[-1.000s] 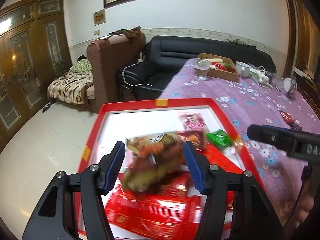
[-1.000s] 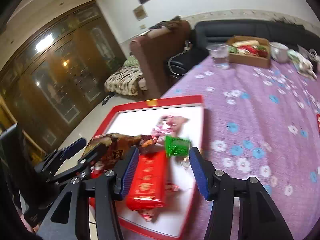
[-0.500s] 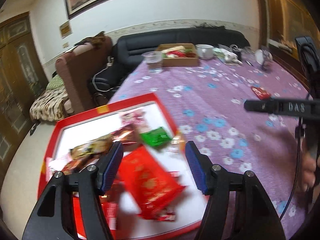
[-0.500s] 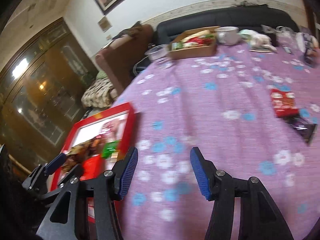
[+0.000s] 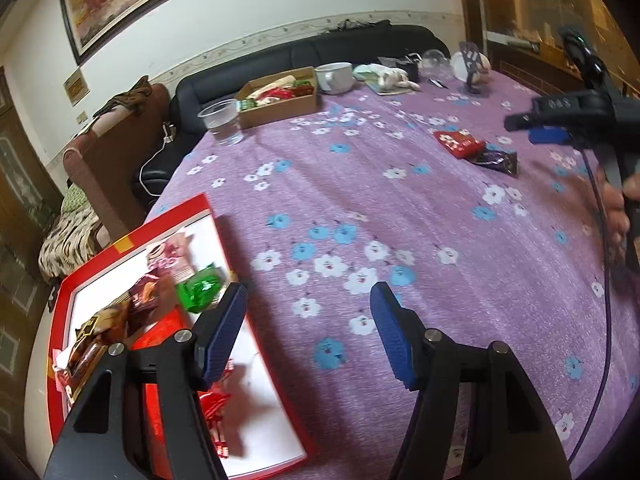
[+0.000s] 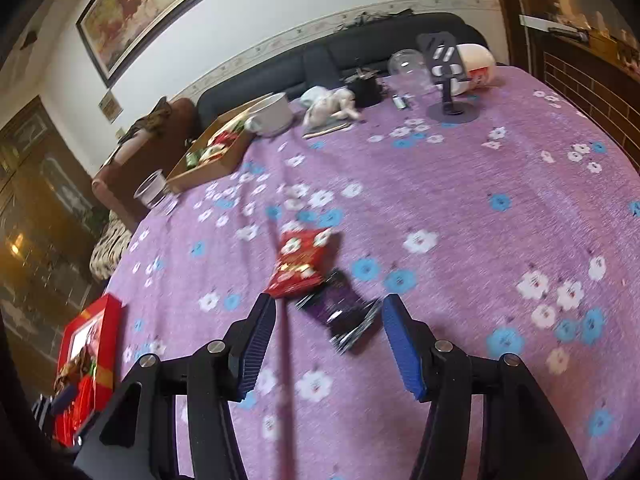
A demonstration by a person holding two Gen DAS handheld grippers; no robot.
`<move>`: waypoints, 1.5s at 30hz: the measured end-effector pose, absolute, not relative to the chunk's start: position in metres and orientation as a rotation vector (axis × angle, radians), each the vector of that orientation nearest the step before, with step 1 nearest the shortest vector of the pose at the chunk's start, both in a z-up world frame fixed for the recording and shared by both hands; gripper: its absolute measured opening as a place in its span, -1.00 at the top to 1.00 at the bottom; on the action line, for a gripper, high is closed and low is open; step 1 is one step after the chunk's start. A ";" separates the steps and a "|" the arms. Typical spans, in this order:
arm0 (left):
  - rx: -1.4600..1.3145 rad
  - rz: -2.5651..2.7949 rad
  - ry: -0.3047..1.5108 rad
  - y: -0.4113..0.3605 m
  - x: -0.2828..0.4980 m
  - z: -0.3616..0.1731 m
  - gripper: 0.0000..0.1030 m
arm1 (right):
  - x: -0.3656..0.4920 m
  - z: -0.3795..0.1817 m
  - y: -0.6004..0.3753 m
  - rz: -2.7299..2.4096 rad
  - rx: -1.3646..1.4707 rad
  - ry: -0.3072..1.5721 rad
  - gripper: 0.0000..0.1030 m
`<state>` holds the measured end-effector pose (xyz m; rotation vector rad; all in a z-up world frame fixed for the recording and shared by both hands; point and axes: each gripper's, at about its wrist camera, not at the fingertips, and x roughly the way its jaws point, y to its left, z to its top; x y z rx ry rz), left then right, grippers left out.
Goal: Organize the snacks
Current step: 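Move both grippers back over the remaining snacks, then grasp the purple wrapped packet with the right gripper, then grasp the red floral packet with the left gripper while the right gripper holds the purple packet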
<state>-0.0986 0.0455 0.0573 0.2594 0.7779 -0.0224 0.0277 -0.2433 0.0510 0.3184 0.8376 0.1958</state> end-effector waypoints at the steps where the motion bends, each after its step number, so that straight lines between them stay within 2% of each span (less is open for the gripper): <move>1: 0.265 -0.025 0.779 0.043 -0.098 0.057 -0.23 | 0.029 0.051 -0.243 0.203 0.315 0.839 -0.15; 7: 0.312 -0.025 0.773 0.028 -0.089 0.062 -0.25 | 0.044 0.033 -0.216 0.228 0.189 0.861 -0.16; 10: 0.328 -0.012 0.762 0.021 -0.085 0.064 -0.41 | 0.049 0.017 -0.215 0.216 0.157 0.887 -0.18; 13: 0.335 -0.002 0.751 0.015 -0.081 0.066 -0.44 | 0.049 0.011 -0.218 0.202 0.131 0.887 -0.02; 16: 0.346 0.007 0.749 0.008 -0.076 0.067 -0.45 | 0.048 0.010 -0.215 0.153 0.068 0.877 0.24; 30: 0.417 -0.035 0.774 -0.038 -0.044 0.064 -0.44 | 0.049 0.016 -0.241 0.108 0.141 0.898 0.33; 39: 0.324 -0.098 0.866 -0.081 0.041 0.062 -0.44 | 0.059 0.015 -0.290 -0.046 0.220 0.889 0.34; 45: 0.369 -0.122 0.900 -0.127 0.074 0.045 -0.45 | 0.063 0.015 -0.293 -0.046 0.235 0.896 0.33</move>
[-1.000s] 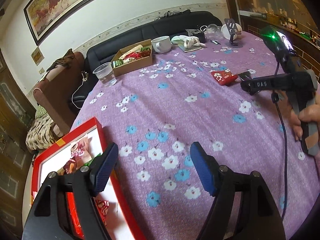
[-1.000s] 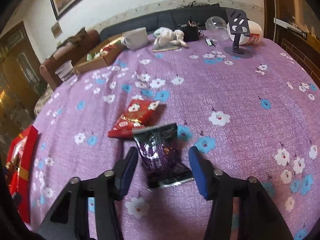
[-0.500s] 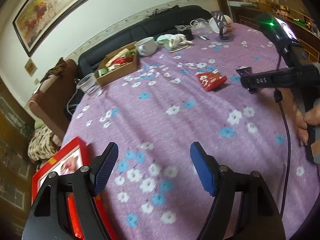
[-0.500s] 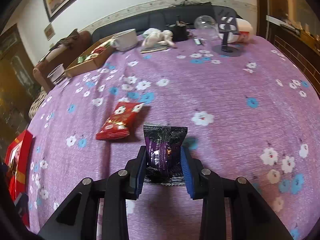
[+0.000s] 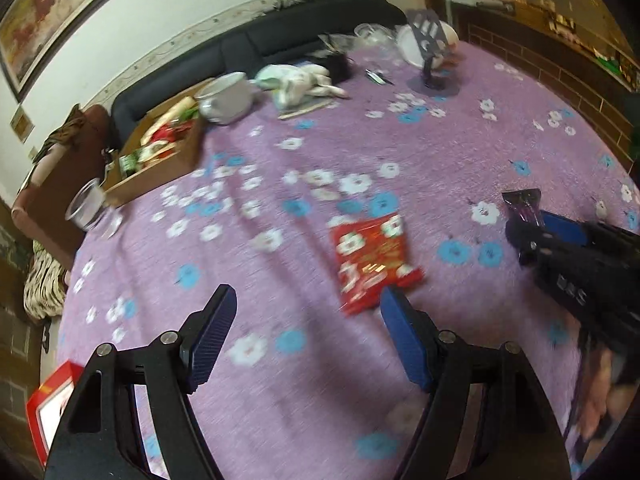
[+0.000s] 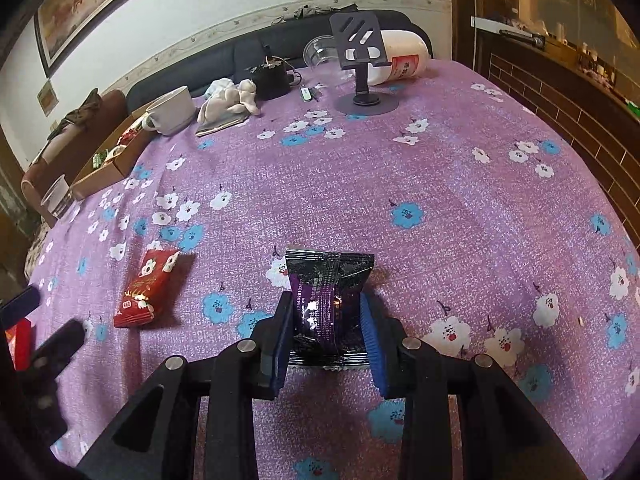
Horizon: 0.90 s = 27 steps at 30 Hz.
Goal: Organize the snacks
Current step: 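Grasp the red floral packet with the left gripper while the right gripper holds the purple packet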
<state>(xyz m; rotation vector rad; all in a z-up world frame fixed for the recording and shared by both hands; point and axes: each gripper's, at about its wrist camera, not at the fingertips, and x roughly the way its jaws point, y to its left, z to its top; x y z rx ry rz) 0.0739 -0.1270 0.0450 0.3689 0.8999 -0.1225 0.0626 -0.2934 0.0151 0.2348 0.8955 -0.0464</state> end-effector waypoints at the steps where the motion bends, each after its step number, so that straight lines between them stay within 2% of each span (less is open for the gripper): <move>1: 0.378 -0.119 0.909 -0.132 0.077 0.042 -0.45 | 0.063 0.015 -0.297 -0.040 0.258 0.898 0.33; 10: 0.352 -0.108 0.955 -0.149 0.103 0.020 -0.46 | 0.065 0.015 -0.304 -0.023 0.328 0.914 0.33; 27: 0.140 -0.184 0.878 -0.132 0.112 0.015 -0.44 | 0.064 0.015 -0.298 -0.041 0.295 0.913 0.30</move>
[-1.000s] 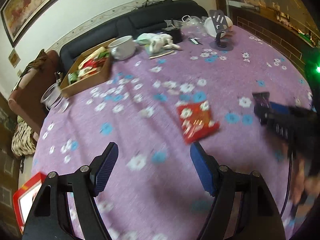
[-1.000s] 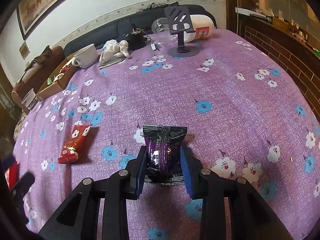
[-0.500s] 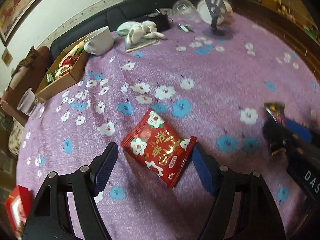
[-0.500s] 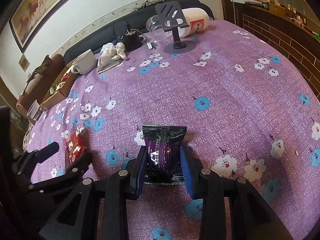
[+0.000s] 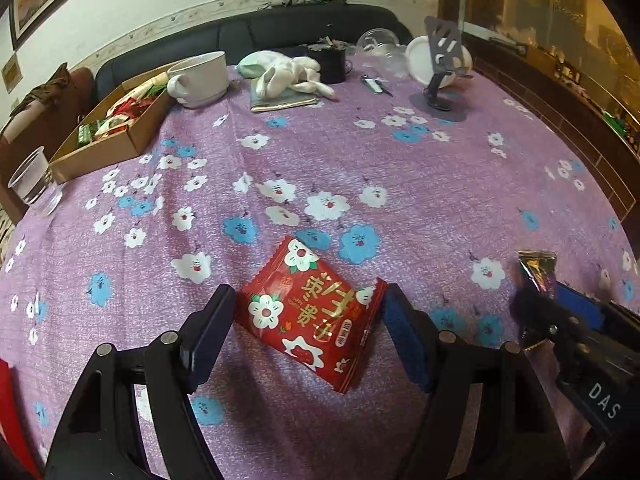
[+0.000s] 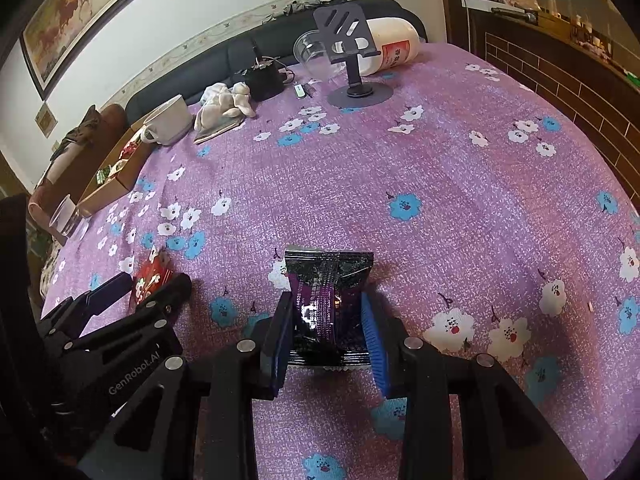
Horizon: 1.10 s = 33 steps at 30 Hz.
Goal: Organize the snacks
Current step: 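Grasp the red floral packet with the left gripper while the right gripper holds the purple packet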
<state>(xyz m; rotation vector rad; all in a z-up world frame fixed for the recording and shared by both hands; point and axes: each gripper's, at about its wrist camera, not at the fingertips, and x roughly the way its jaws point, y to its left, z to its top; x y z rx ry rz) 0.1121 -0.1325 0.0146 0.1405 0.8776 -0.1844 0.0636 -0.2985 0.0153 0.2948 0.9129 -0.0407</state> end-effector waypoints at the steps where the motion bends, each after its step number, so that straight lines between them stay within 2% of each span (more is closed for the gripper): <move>1: 0.143 -0.191 0.874 -0.133 0.112 0.014 -0.44 | 0.064 0.015 -0.297 -0.043 0.288 0.912 0.29; 11: 0.089 -0.212 0.805 -0.115 0.111 0.023 -0.44 | 0.063 0.015 -0.289 -0.064 0.228 0.897 0.27; 19: 0.038 -0.240 0.824 -0.108 0.116 0.021 -0.40 | 0.062 0.015 -0.288 -0.064 0.225 0.892 0.27; 25: 0.001 -0.263 0.859 -0.103 0.119 0.016 -0.09 | 0.062 0.014 -0.287 -0.069 0.215 0.888 0.27; 33: 0.074 -0.267 0.821 -0.108 0.112 0.021 0.52 | 0.062 0.014 -0.286 -0.069 0.205 0.882 0.27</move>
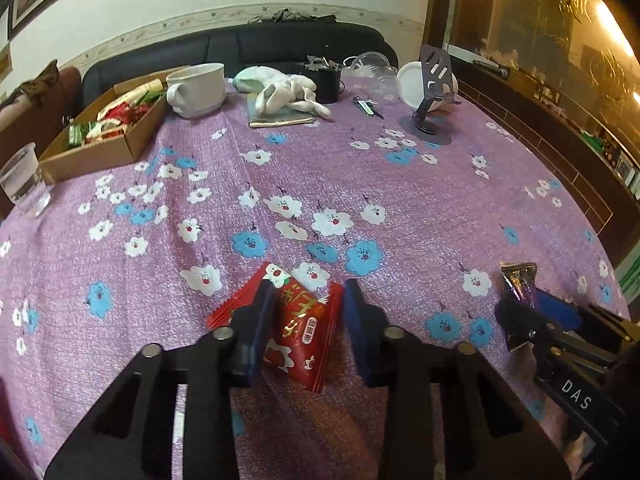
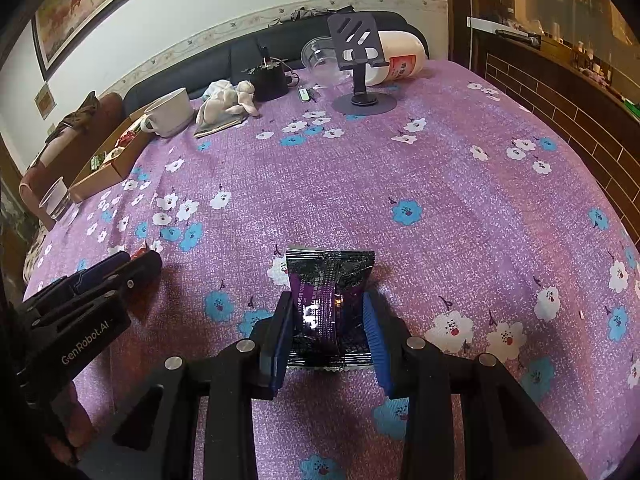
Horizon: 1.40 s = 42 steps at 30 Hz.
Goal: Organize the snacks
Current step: 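Grasp the red floral packet with the left gripper while the right gripper holds the purple packet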
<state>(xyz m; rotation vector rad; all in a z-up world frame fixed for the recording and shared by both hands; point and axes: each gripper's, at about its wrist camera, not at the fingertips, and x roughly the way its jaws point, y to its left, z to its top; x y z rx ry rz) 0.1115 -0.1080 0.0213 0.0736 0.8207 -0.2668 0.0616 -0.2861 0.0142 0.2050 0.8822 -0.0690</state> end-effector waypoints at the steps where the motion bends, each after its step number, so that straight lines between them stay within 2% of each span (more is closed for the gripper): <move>1: 0.082 -0.264 0.815 -0.108 0.111 0.022 0.53 | 0.061 0.014 -0.286 -0.068 0.205 0.882 0.27; 14: 0.083 -0.280 0.819 -0.086 0.102 0.029 0.64 | 0.061 0.015 -0.289 -0.044 0.206 0.888 0.32; 24: -0.028 -0.262 0.804 -0.062 0.095 0.042 0.64 | 0.062 0.013 -0.303 0.084 0.409 0.885 0.34; 30: 0.000 -0.224 0.730 -0.062 0.087 0.054 0.79 | 0.062 0.010 -0.305 0.149 0.498 0.884 0.34; 34: 0.012 -0.175 0.688 -0.052 0.087 0.062 0.79 | 0.063 0.009 -0.305 0.159 0.508 0.882 0.34; 42: 0.031 -0.176 0.719 -0.043 0.091 0.051 0.79 | 0.063 0.011 -0.302 0.167 0.440 0.886 0.34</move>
